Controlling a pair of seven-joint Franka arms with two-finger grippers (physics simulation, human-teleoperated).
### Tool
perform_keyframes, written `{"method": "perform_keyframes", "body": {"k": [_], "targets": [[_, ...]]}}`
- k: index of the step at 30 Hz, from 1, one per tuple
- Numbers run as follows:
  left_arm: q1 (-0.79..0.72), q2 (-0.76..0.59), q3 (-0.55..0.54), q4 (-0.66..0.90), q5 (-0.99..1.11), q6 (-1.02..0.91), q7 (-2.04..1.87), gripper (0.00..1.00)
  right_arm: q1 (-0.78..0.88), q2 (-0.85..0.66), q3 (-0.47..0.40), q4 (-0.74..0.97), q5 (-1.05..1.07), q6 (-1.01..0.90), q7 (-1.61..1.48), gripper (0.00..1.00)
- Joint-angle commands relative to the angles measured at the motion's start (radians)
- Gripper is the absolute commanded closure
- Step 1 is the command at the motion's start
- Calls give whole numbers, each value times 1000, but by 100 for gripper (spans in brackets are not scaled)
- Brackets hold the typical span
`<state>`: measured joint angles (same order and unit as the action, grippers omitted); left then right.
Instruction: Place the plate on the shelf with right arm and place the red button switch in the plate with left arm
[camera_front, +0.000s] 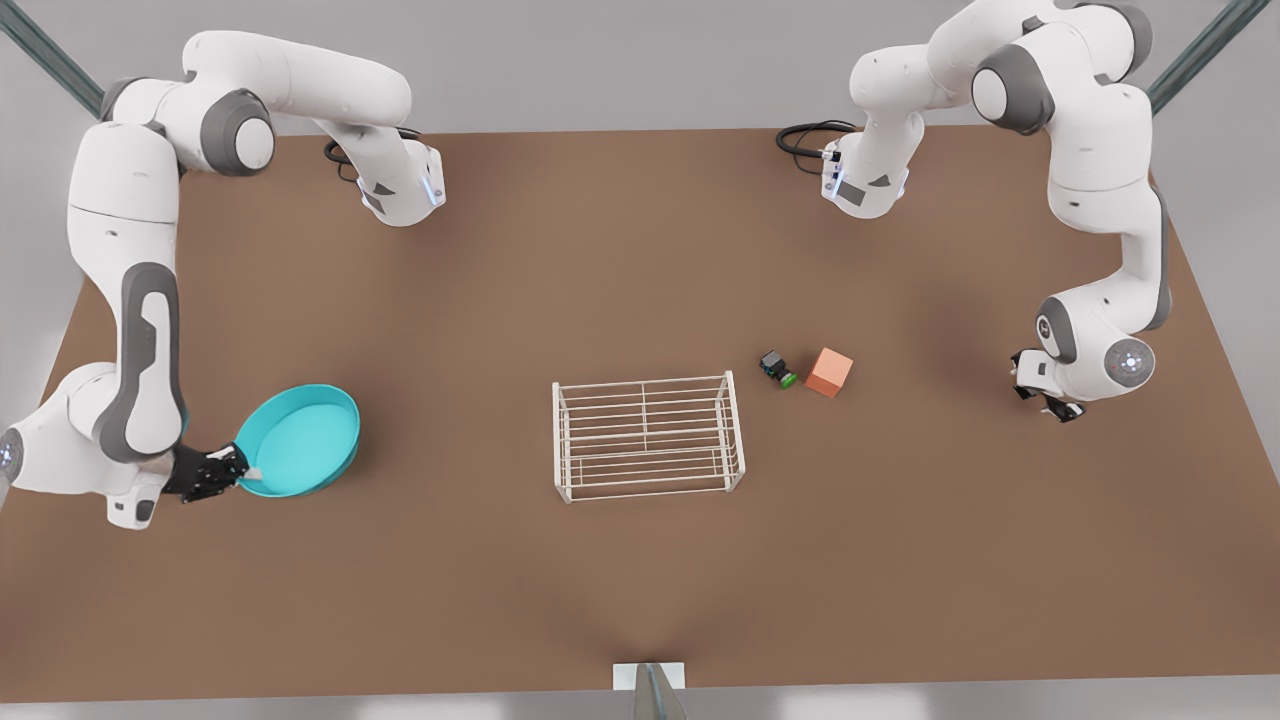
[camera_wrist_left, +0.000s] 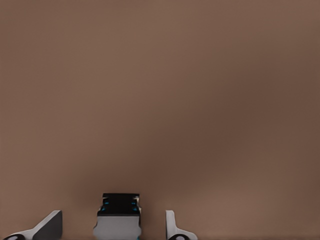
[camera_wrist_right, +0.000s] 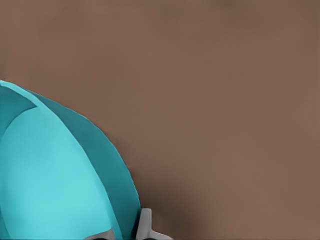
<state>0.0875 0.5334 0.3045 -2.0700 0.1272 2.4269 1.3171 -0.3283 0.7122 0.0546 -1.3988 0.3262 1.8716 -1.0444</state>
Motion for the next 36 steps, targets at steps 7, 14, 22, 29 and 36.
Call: {"method": "perform_keyframes", "body": {"k": [7, 14, 22, 29, 36], "targets": [[-2, 13, 1, 2, 2, 4, 20, 0, 359, -45, 156, 106, 123, -106, 380, 79], [-5, 14, 2, 2, 2, 3, 19, 12, 569, 18, 157, 293, 172, -26, 799, 79], [-5, 14, 4, 4, 2, 6, 20, 13, 669, 142, 156, 400, 175, 190, 972, 79], [-5, 14, 15, 4, 2, 6, 28, 13, 689, 122, 154, 288, 160, 173, 960, 79], [-6, 22, 16, 2, 2, 14, 27, 13, 692, 101, 143, 248, 14, 152, 974, 79]]}}
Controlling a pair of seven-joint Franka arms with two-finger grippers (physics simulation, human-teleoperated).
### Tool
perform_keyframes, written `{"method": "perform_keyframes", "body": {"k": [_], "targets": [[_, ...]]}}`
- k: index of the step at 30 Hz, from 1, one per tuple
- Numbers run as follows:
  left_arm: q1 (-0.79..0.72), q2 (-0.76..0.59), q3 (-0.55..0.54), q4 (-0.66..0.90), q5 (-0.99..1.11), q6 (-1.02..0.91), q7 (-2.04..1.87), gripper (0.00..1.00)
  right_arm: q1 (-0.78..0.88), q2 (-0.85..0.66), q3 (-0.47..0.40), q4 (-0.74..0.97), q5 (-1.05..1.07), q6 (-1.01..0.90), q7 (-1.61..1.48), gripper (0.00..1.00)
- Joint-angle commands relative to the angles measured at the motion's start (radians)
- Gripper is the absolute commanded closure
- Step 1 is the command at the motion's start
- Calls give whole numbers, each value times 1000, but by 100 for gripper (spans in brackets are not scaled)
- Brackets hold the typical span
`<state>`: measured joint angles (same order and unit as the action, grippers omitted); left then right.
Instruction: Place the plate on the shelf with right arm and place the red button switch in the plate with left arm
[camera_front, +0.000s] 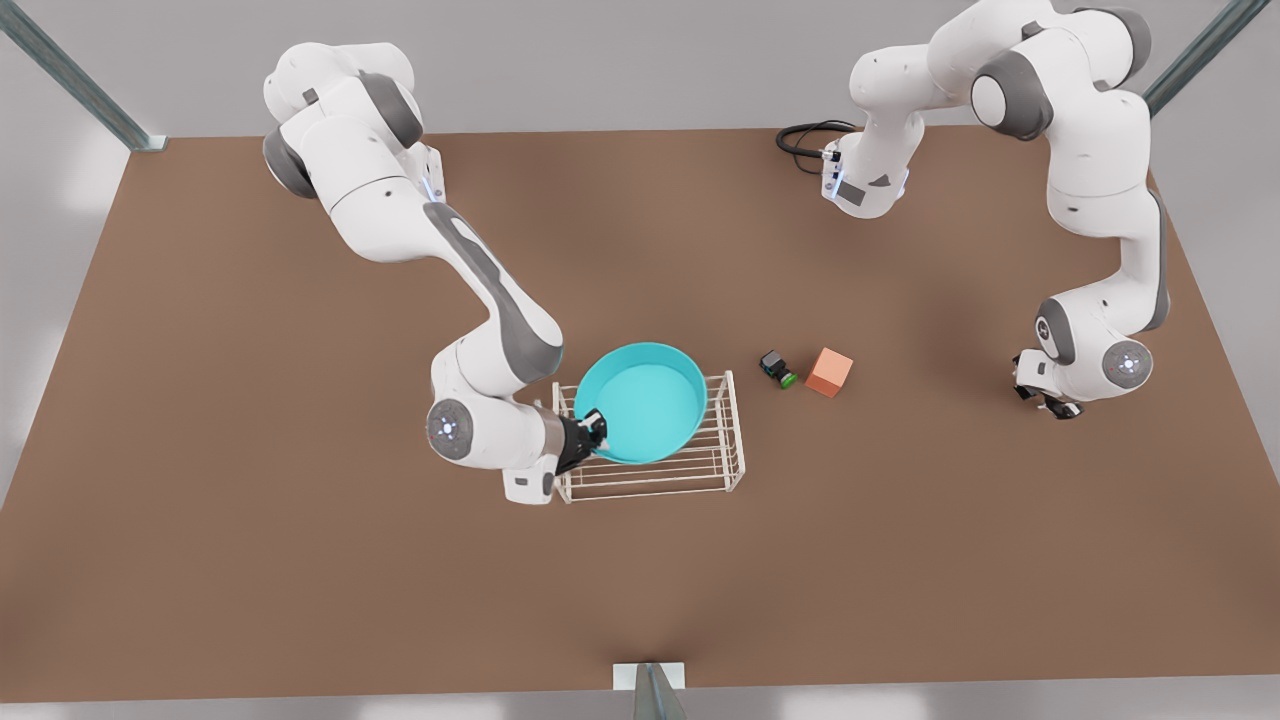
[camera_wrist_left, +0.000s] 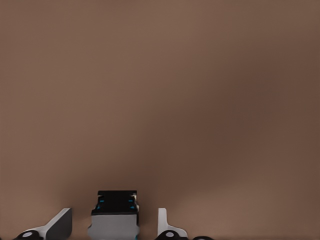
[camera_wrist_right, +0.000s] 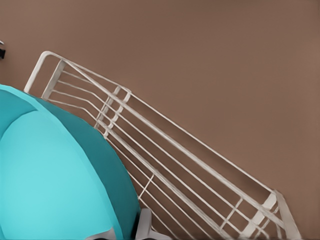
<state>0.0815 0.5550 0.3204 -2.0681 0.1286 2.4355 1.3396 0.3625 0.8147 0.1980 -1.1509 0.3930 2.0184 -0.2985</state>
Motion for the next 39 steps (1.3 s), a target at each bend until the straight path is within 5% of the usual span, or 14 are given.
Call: {"method": "perform_keyframes", "body": {"k": [1, 2, 8, 9, 10, 16, 20, 24, 27, 30, 34, 37, 39], "targets": [[0, 0, 0, 0, 0, 5, 3, 14, 1, 1, 0, 2, -59, 13, 229, 79], [0, 0, 0, 0, 0, 5, 1, 22, 3, 6, 1, 2, -57, 19, 229, 79], [-3, 0, 0, 2, 0, 4, 3, 32, 32, 11, 6, 5, -51, 39, 259, 79], [-3, 0, 0, 2, 0, 4, 3, 32, 33, 18, 6, 4, -57, 52, 259, 6], [-3, 0, 0, 2, 0, 4, 3, 32, 33, 18, 6, 5, -60, 54, 256, 0], [-3, 0, 5, 2, 0, 2, 3, 32, 32, 14, 11, 13, -56, 56, 251, 0], [-5, -1, 5, 2, 0, -1, -4, 49, 29, -95, 4, 14, -143, -15, 257, 0], [-5, -7, 5, 2, 2, -10, 6, 52, -86, -218, -3, 10, -215, -246, 256, 0], [-5, -15, 5, 5, 2, -39, 6, 53, -238, -302, -3, 10, -465, -519, 242, 0], [-121, -150, 35, 11, 2, -240, -177, 53, -344, -388, -6, 13, -622, -720, 217, 0], [-434, -317, 48, 48, 8, -492, -724, 52, -300, -615, -157, -67, -557, -776, 157, 0], [-579, -270, 13, 243, -6, -624, -964, 52, -300, -626, -160, -102, -557, -776, 168, 0], [-579, -211, -129, 440, -26, -794, -1174, 52, -298, -626, -158, -107, -556, -774, 170, 0]]}}
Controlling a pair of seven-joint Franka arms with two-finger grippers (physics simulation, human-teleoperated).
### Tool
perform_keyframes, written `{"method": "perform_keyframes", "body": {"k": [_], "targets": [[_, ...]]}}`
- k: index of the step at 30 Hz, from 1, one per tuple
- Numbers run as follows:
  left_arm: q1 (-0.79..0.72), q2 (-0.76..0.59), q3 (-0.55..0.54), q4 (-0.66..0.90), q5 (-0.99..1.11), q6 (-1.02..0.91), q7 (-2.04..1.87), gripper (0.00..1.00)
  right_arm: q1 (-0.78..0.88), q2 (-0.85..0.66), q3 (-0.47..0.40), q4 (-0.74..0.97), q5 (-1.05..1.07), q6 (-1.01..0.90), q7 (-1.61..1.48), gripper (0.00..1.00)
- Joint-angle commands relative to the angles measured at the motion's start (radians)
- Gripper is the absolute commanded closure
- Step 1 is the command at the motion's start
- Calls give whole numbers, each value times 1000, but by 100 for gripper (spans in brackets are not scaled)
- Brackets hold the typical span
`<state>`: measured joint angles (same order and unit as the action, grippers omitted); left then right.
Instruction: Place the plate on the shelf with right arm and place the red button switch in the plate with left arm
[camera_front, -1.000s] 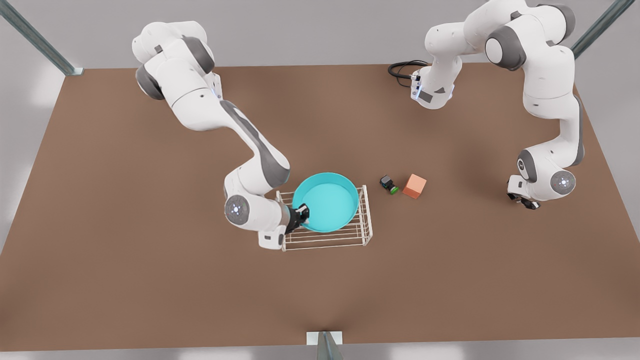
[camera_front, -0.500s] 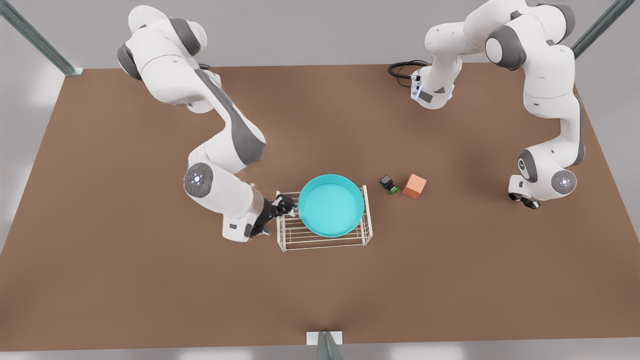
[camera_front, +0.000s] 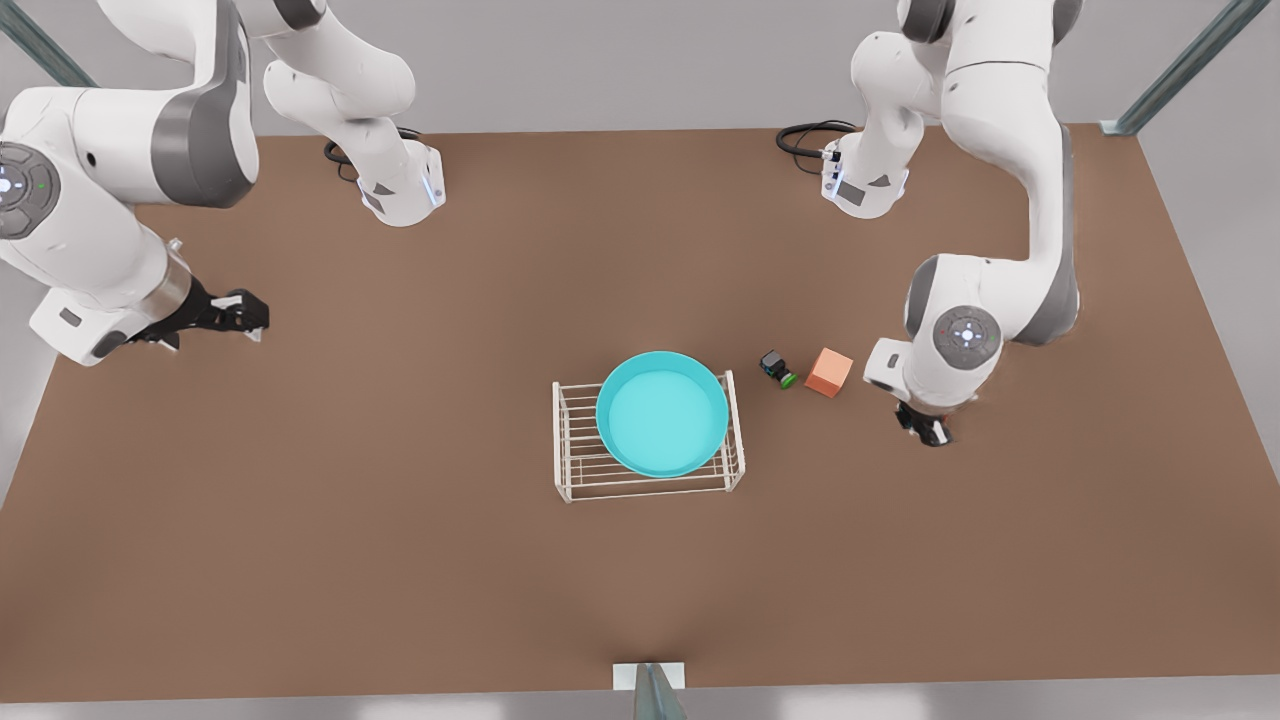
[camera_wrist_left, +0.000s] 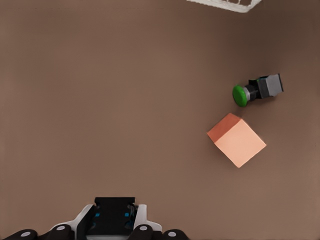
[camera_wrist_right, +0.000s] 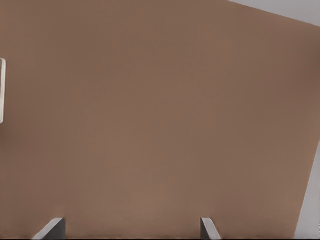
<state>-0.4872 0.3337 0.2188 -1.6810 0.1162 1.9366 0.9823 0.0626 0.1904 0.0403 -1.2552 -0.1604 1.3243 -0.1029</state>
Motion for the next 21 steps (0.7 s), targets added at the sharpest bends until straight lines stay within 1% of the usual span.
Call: {"method": "perform_keyframes", "body": {"k": [1, 3, 4, 5, 7, 9, 12, 14, 18, 20, 21], "targets": [[-10, 41, -101, 118, -52, -308, -953, 52, 2, -3, -2, -4, -2, -79, -26, 0], [-10, 79, -157, 205, -113, -308, -1100, 52, 2, -3, 0, -12, -2, -76, -26, 0], [-11, 122, -194, 279, -125, -306, -1200, 52, 2, -12, 0, -44, 1, -62, -24, 0], [-13, 165, -233, 328, -122, -301, -1280, 52, 2, -12, -2, -64, 1, -45, -24, 0], [-31, 209, -272, 394, -116, -288, -1386, 52, 2, -14, -2, -76, 1, -37, -24, 0], [-73, 257, -272, 460, -113, -274, -1452, 52, 2, -5, -2, -67, 4, -42, -24, 0], [-105, 294, -272, 558, -98, -274, -1518, 52, 8, -5, -19, -67, 9, -43, -24, 0], [-131, 353, -272, 655, -99, -265, -1574, 52, 8, -5, -19, -67, 9, -46, -24, 0], [-149, 419, -268, 675, -102, -85, -1619, 52, 8, -5, -28, -66, 13, -50, -26, 0], [-146, 438, -268, 673, -107, -45, -1620, 52, 10, -5, -42, -64, 29, -50, -31, 0], [-146, 441, -268, 673, -107, -33, -1620, 51, 10, -3, -42, -64, 29, -50, -31, 0]]}}
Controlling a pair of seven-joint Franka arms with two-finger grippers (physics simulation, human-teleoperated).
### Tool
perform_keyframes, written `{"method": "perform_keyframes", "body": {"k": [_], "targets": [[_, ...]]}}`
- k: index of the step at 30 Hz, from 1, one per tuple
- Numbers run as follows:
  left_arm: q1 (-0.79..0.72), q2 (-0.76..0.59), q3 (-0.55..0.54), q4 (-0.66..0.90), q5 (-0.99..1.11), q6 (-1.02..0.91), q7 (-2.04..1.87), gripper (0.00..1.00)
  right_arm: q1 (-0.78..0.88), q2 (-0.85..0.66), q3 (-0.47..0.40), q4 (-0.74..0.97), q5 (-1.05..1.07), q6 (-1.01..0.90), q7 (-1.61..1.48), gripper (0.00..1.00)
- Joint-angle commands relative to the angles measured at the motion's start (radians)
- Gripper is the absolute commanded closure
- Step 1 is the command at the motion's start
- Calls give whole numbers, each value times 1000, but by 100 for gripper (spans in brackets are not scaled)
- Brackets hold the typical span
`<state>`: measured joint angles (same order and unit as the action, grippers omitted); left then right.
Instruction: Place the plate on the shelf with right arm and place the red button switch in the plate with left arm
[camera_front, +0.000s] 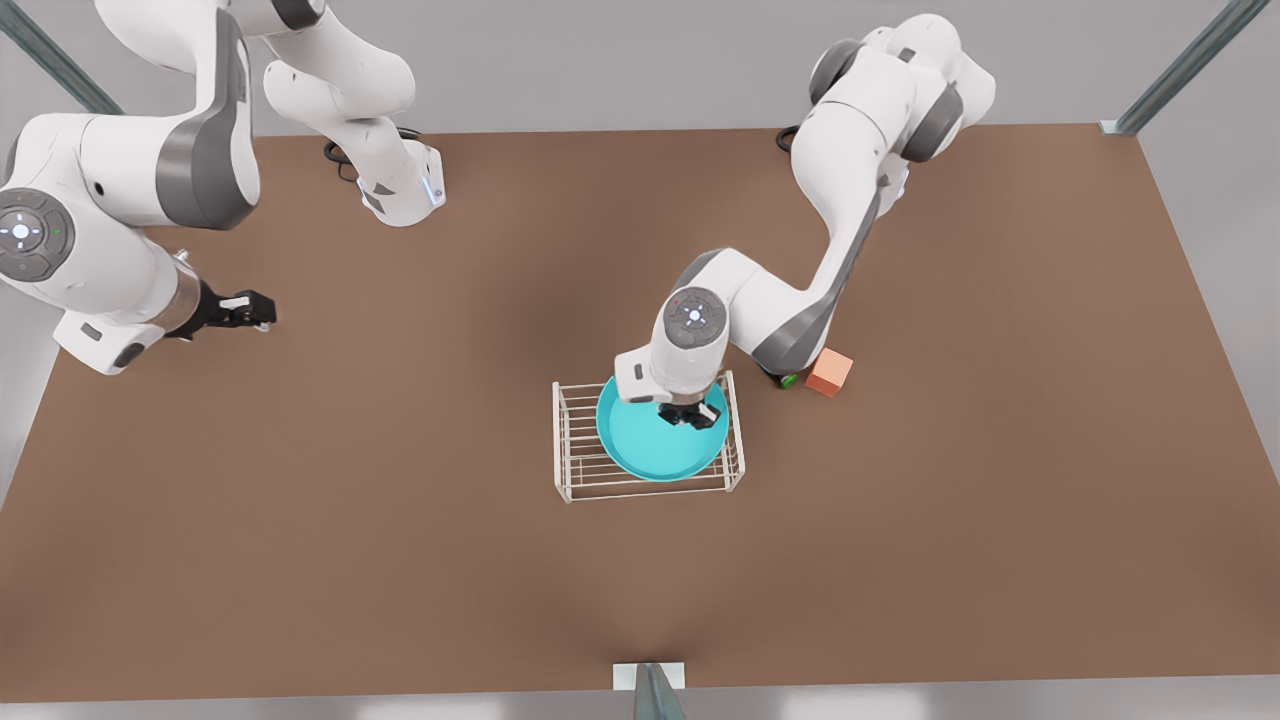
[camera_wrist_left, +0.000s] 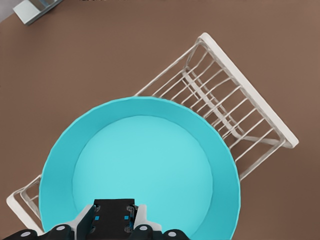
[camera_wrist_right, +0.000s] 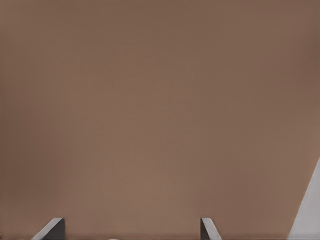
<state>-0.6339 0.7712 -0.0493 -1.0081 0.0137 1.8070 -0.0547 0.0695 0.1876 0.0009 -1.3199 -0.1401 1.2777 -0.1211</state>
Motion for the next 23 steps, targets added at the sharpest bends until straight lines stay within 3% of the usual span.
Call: {"method": "perform_keyframes", "body": {"k": [1, 2, 5, 8, 11, 13, 14, 15, 18, 23], "targets": [[0, 4, 0, 2, -6, 97, -582, 9, 3, -2, -2, 1, 8, -3, -12, 0], [0, 4, 2, 2, -6, 97, -580, 0, 3, 0, -2, 1, 8, 0, -12, 0], [13, 0, 2, -4, 2, 74, -577, 0, 4, -2, -2, 1, 8, 0, -12, 0], [201, -176, 2, 2, -4, -414, -349, 0, 7, -2, -2, 4, 8, 0, -14, 0], [332, -312, 2, 2, -3, -658, -245, 0, 15, -4, 1, 16, 5, 0, -19, 0], [399, -381, -4, -32, -7, -646, -122, 0, 24, -4, 1, 38, 7, 0, -14, 0], [408, -528, -4, -272, 0, -494, -16, 0, 27, -8, 1, 41, 13, 0, -9, 0], [407, -553, -4, -320, 2, -456, -14, 0, 27, -13, 1, 42, 13, 0, -9, 0], [410, -538, 3, -282, 3, -552, -19, 0, 30, -50, -2, 25, 28, -6, -11, 0], [467, -538, 5, -279, -1, -555, -16, 0, 30, -59, -5, 21, 30, -8, -11, 0]]}}
